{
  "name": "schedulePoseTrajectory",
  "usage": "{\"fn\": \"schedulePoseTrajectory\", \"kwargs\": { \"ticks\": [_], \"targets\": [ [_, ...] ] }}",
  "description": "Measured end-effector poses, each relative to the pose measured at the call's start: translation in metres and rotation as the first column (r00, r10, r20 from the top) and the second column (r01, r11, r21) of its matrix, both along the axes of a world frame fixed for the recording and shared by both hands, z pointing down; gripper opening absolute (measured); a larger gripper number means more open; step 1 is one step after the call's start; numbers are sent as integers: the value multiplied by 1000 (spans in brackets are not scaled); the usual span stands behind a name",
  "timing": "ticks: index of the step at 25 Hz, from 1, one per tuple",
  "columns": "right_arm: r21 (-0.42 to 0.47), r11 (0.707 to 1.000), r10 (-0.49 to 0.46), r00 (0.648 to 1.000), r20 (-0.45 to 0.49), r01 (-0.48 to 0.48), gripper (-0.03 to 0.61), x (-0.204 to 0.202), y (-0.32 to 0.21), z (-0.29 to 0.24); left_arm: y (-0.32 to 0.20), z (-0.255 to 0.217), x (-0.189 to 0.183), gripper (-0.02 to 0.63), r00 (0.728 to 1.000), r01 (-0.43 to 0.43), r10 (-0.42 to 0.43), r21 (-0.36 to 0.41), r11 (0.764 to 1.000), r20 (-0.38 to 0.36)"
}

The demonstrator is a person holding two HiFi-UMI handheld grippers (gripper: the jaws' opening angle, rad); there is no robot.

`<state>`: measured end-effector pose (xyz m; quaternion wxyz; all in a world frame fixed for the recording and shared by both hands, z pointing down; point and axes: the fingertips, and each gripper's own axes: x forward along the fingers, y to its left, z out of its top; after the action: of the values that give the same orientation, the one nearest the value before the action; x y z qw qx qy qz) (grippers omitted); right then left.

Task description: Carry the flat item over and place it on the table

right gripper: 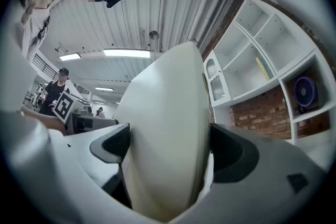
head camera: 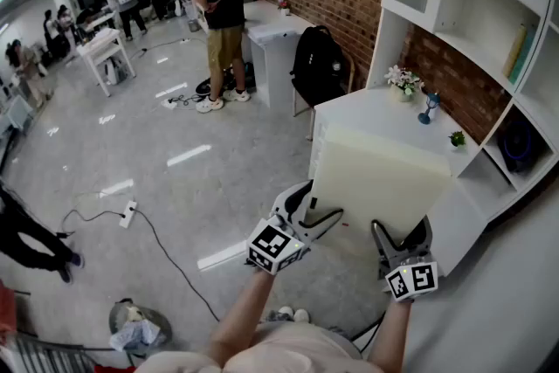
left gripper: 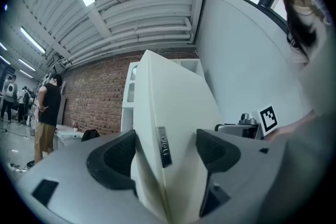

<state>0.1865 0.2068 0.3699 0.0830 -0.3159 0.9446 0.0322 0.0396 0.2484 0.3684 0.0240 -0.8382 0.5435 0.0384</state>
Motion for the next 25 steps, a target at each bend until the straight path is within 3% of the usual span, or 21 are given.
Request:
{"fn": "schedulePoseTrajectory", "kwargs": {
  "ticks": [25],
  "targets": [
    [-22, 1000, 5, 1000, -19, -6, 486, -13, 16, 8, 10, 18, -15, 351, 998, -20, 18, -32, 999, -59]
  ]
}}
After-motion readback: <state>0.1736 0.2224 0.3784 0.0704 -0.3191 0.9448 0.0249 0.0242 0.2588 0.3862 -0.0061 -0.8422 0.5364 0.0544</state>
